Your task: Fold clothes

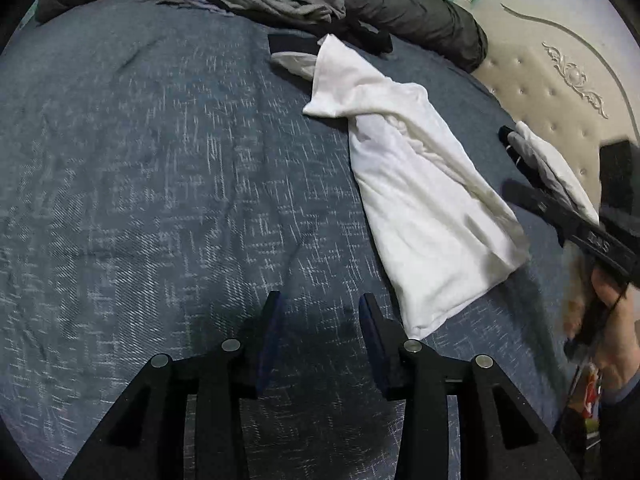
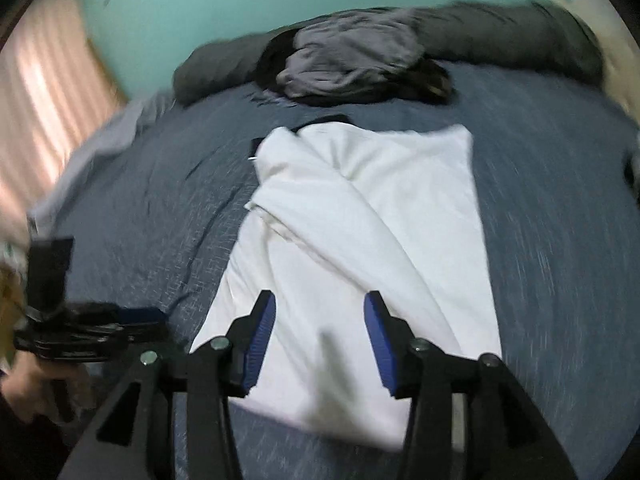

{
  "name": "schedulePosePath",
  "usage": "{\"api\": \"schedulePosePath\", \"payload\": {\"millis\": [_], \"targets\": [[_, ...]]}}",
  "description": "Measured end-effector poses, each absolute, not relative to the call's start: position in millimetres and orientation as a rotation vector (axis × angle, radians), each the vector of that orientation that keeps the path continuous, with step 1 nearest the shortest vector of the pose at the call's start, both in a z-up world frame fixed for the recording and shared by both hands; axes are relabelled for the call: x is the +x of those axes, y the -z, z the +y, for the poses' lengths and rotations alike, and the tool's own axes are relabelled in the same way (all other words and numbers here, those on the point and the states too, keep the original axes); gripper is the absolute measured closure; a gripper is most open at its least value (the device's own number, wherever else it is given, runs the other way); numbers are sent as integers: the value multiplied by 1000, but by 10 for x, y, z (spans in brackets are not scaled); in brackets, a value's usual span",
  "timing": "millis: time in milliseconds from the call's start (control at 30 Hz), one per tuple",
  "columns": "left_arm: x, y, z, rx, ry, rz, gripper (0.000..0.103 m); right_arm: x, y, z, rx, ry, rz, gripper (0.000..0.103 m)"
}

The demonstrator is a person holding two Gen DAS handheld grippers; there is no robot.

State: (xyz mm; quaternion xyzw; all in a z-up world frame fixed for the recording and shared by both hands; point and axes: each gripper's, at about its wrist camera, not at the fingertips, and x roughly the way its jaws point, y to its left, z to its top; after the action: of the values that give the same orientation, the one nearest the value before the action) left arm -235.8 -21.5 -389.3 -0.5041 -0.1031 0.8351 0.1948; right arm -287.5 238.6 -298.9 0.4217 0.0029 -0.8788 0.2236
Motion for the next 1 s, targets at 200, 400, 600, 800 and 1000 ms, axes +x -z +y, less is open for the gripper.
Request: {"api": "schedulePosePath", "payload": {"millis": [200,400,600,800,1000], "targets": [[-2350,3747,-376,-1370,-2367,-333,50,-3176,2979,1760,1090,2375,440,56],[-2346,3706,-434,-1353,-2371,-355,50,-3391,3068,1413,1125,2317,600,56],[-2333,3694,-428,-1346,-2352,-368,50,-3494,3114,1365,1155,2344,707,57],[-2333,3682,-437,-1340,-2354,-379,50,-3523,3225,1329,1181,2334,845,57],[-2332,3699,-444,-1347,-2344,-396,50,-3573,3366,1214,1196,2298,952,58]]}}
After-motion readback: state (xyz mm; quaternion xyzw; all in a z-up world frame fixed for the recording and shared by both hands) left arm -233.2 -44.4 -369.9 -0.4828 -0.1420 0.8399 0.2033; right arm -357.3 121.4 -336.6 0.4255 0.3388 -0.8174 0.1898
